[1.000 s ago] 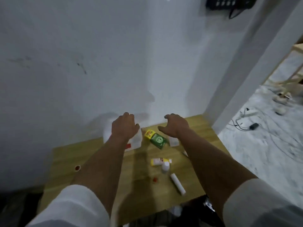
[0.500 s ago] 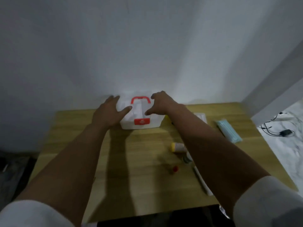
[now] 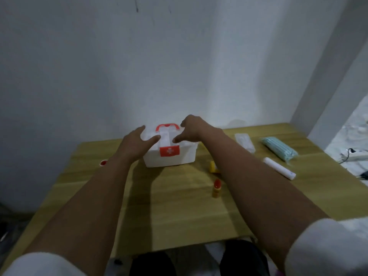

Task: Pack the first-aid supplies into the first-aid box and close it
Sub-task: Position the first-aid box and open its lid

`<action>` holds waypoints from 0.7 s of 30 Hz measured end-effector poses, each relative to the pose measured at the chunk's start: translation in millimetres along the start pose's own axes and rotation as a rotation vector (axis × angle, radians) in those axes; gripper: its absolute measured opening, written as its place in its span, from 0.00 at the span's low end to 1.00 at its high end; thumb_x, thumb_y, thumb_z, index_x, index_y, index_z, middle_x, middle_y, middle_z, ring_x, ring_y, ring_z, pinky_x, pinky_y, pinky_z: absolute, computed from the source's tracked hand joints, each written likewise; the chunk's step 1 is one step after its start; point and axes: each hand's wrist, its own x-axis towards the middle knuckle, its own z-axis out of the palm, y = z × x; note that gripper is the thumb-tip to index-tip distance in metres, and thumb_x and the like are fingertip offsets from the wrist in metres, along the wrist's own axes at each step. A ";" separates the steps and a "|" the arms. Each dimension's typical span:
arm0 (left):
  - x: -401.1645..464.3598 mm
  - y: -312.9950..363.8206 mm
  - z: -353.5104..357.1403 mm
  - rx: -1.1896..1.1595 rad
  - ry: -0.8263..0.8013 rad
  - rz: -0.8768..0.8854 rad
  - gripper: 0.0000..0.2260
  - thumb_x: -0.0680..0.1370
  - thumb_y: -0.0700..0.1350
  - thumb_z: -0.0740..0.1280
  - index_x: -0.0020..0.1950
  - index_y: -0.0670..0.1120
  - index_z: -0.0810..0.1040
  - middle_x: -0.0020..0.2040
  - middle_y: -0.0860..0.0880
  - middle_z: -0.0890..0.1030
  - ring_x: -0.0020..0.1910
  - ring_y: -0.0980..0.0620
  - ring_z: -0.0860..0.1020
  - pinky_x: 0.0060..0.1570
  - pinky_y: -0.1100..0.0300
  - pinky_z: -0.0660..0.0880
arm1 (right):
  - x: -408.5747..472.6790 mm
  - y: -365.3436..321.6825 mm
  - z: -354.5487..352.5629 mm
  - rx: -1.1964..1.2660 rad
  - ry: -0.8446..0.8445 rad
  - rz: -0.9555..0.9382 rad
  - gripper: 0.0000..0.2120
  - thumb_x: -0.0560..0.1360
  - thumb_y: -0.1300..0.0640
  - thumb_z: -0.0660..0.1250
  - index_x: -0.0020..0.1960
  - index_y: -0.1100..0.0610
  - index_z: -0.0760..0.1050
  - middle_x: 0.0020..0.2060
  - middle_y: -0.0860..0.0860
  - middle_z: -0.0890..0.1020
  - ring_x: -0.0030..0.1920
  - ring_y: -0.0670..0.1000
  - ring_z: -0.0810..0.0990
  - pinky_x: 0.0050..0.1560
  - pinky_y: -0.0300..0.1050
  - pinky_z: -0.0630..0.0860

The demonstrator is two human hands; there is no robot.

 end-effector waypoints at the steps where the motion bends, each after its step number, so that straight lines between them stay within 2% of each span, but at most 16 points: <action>1: -6.6 -1.0 -1.7 0.003 -0.001 0.001 0.38 0.77 0.64 0.67 0.81 0.49 0.61 0.80 0.45 0.63 0.77 0.41 0.63 0.72 0.43 0.63 | -8.8 -0.5 2.3 0.003 0.011 -0.009 0.35 0.69 0.43 0.79 0.69 0.62 0.75 0.65 0.57 0.79 0.64 0.57 0.78 0.63 0.51 0.77; 6: -31.0 -6.6 -6.4 -0.045 -0.034 0.004 0.40 0.75 0.64 0.69 0.81 0.48 0.61 0.80 0.44 0.62 0.77 0.40 0.63 0.72 0.42 0.66 | -42.6 -6.0 7.4 -0.135 -0.040 -0.049 0.40 0.69 0.42 0.79 0.73 0.61 0.71 0.67 0.56 0.77 0.65 0.58 0.77 0.64 0.53 0.77; 10: -40.1 -9.3 -11.0 -0.110 -0.060 -0.007 0.41 0.74 0.64 0.71 0.81 0.48 0.61 0.80 0.44 0.62 0.76 0.38 0.64 0.69 0.39 0.70 | -56.3 -11.6 18.8 -0.217 -0.011 -0.064 0.39 0.67 0.42 0.80 0.70 0.59 0.73 0.63 0.57 0.78 0.58 0.56 0.77 0.53 0.48 0.77; 15: -42.2 -12.1 -8.5 -0.153 -0.066 -0.001 0.42 0.74 0.63 0.72 0.82 0.48 0.60 0.80 0.44 0.63 0.75 0.39 0.65 0.69 0.41 0.70 | -65.5 -3.6 27.3 -0.256 0.032 -0.097 0.41 0.69 0.41 0.79 0.74 0.59 0.69 0.68 0.59 0.74 0.66 0.58 0.74 0.63 0.51 0.74; 21: -41.5 -13.5 -4.9 -0.193 -0.055 -0.020 0.41 0.74 0.62 0.72 0.82 0.48 0.60 0.80 0.45 0.63 0.76 0.41 0.65 0.72 0.44 0.67 | -63.2 -4.3 25.8 -0.259 0.028 -0.101 0.38 0.67 0.41 0.80 0.70 0.58 0.73 0.62 0.57 0.77 0.63 0.56 0.75 0.60 0.52 0.77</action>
